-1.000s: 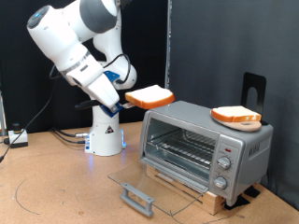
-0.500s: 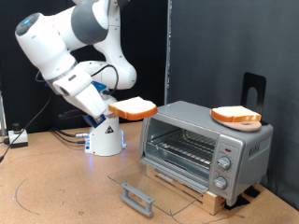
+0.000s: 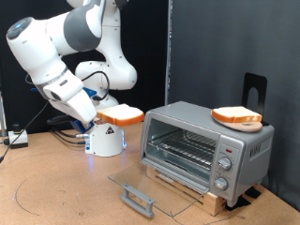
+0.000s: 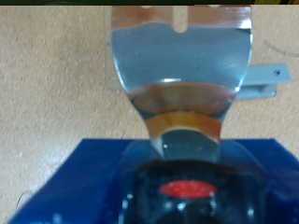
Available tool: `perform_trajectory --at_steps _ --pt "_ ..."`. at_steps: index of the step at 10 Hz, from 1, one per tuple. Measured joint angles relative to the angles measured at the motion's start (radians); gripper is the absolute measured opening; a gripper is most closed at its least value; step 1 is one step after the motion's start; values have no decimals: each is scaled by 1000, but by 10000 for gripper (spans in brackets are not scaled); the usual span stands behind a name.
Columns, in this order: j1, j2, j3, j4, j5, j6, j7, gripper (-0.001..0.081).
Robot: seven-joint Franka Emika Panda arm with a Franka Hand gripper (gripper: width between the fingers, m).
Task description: Make a piece of toast with the oven
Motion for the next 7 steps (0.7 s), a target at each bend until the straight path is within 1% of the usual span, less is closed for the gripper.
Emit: perform_trajectory --at_steps 2,4,7 --pt "3 -6 18 -41 -26 57 7 394" --pt "14 -24 48 -91 -28 97 35 394" --pt "35 -83 102 -174 -24 164 95 394"
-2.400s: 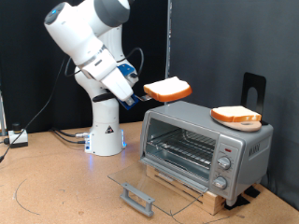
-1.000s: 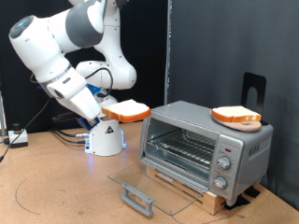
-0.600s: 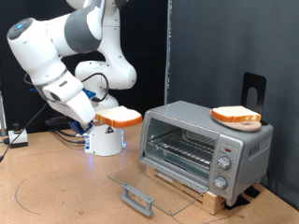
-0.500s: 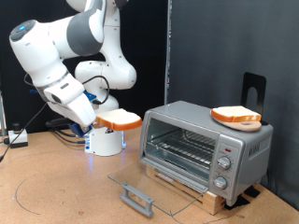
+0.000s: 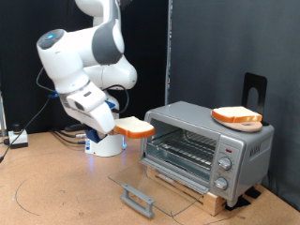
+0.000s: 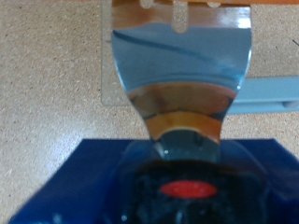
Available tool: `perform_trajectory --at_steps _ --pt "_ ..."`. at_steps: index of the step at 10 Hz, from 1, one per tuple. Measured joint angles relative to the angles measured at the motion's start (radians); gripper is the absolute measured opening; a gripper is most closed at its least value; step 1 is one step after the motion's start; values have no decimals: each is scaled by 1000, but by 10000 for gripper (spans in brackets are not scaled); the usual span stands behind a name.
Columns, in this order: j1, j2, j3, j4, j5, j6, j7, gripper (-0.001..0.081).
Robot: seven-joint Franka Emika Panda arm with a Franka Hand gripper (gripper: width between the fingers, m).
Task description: Make a piece of toast with the oven
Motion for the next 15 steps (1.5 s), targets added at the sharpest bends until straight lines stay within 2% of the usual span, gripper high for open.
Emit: perform_trajectory --at_steps 3,6,10,13,15 --pt "15 -68 45 -80 1 40 47 394" --pt "19 -120 75 -133 1 55 83 394" --pt "19 -163 89 -171 1 67 184 394" --pt "19 -189 90 -195 8 106 188 394" --pt "19 -201 89 -206 58 111 187 394"
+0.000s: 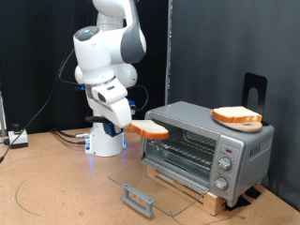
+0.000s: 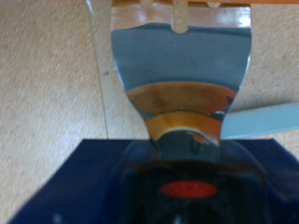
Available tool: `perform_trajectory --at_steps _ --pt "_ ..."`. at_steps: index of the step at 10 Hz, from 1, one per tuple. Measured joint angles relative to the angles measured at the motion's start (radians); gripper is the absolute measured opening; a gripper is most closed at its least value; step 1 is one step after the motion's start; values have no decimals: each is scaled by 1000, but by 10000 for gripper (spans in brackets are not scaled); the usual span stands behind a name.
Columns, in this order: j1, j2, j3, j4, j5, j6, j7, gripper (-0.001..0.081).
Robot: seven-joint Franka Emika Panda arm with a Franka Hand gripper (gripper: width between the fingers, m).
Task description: Make a piece of toast with the oven
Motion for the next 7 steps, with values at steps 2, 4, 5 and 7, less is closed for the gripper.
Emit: perform_trajectory --at_steps 2,4,5,7 --pt "-4 0 -8 -1 48 -41 35 394" --pt "-5 4 -2 -3 1 -27 28 394" --pt "-5 21 7 -8 -54 -7 29 394" --pt "-3 82 46 -28 -122 82 30 394"
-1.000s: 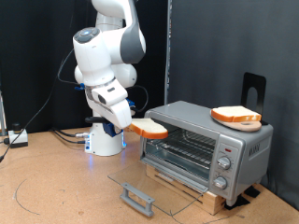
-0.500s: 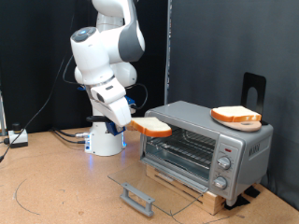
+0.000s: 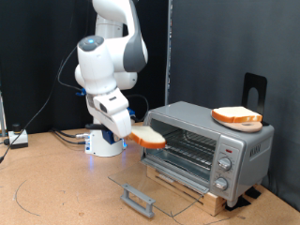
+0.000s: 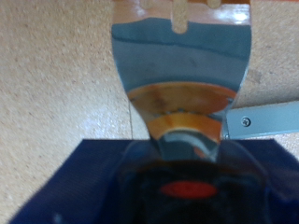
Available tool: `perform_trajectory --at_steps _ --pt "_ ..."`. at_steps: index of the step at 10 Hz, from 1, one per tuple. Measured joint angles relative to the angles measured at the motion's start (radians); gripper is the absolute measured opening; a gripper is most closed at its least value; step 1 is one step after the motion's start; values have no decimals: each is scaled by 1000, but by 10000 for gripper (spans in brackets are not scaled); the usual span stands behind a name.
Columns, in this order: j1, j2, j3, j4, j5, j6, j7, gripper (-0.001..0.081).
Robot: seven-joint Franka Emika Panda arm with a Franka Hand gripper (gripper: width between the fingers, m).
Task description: Make a piece of toast with the oven
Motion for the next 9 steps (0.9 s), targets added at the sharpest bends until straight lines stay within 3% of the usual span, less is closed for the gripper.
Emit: perform_trajectory --at_steps 3,6,9 --pt "60 55 67 -30 47 154 -28 394" --pt "136 54 125 -35 125 204 -60 394" --pt "150 53 214 -33 30 269 74 394"
